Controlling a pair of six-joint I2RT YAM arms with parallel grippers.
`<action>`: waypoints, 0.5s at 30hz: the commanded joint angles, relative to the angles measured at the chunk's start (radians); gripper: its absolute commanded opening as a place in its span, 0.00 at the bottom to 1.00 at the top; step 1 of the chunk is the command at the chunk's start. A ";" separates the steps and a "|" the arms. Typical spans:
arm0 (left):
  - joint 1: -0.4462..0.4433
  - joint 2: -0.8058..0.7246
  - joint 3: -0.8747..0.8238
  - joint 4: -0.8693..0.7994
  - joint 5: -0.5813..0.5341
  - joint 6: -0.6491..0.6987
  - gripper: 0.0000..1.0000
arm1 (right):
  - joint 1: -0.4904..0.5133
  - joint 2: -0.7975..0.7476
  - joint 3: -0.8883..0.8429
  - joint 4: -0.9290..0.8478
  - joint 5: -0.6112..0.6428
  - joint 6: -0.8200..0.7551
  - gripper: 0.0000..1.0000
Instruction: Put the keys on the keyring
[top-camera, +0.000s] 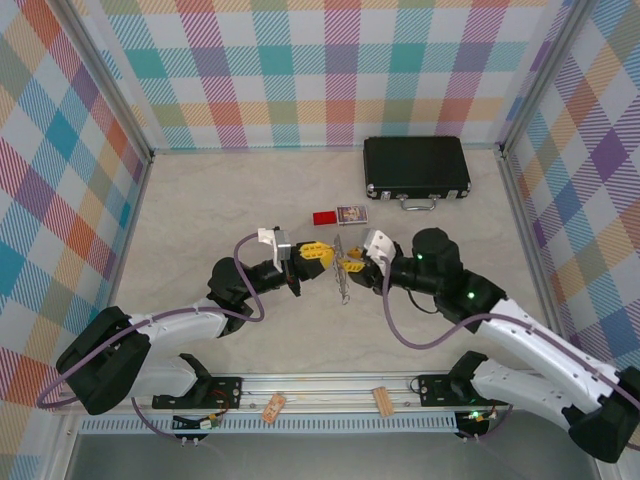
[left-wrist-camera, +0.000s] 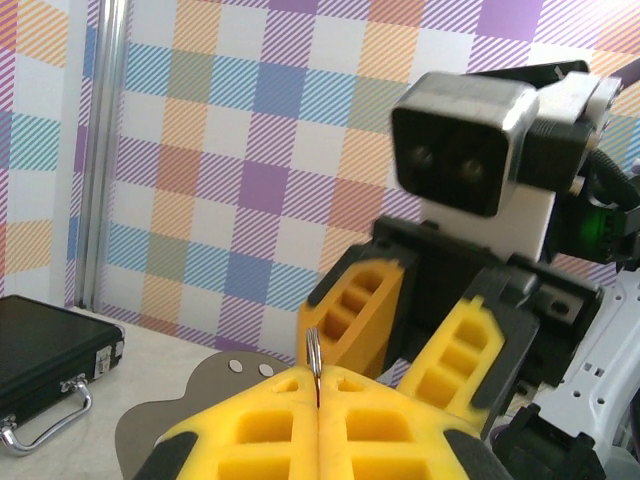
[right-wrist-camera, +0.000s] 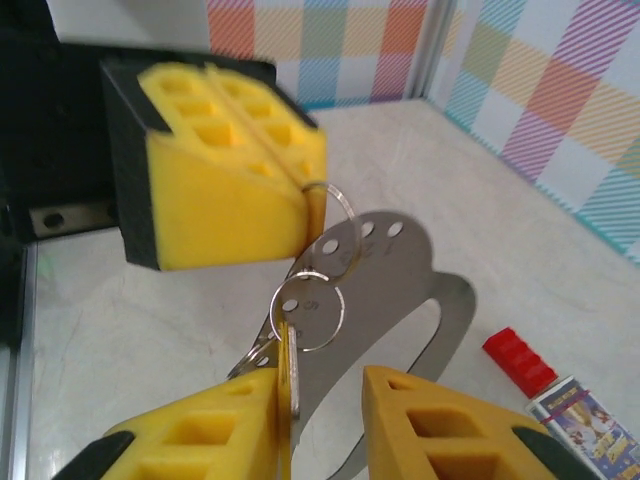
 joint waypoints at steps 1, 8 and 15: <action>-0.007 -0.014 0.004 0.066 -0.004 -0.004 0.00 | -0.019 -0.039 -0.026 0.056 0.000 0.080 0.26; -0.006 -0.025 0.003 0.066 -0.002 -0.010 0.00 | -0.098 -0.007 0.011 0.113 -0.191 0.240 0.28; -0.007 -0.031 0.003 0.065 0.001 -0.011 0.00 | -0.143 0.076 0.035 0.234 -0.362 0.349 0.30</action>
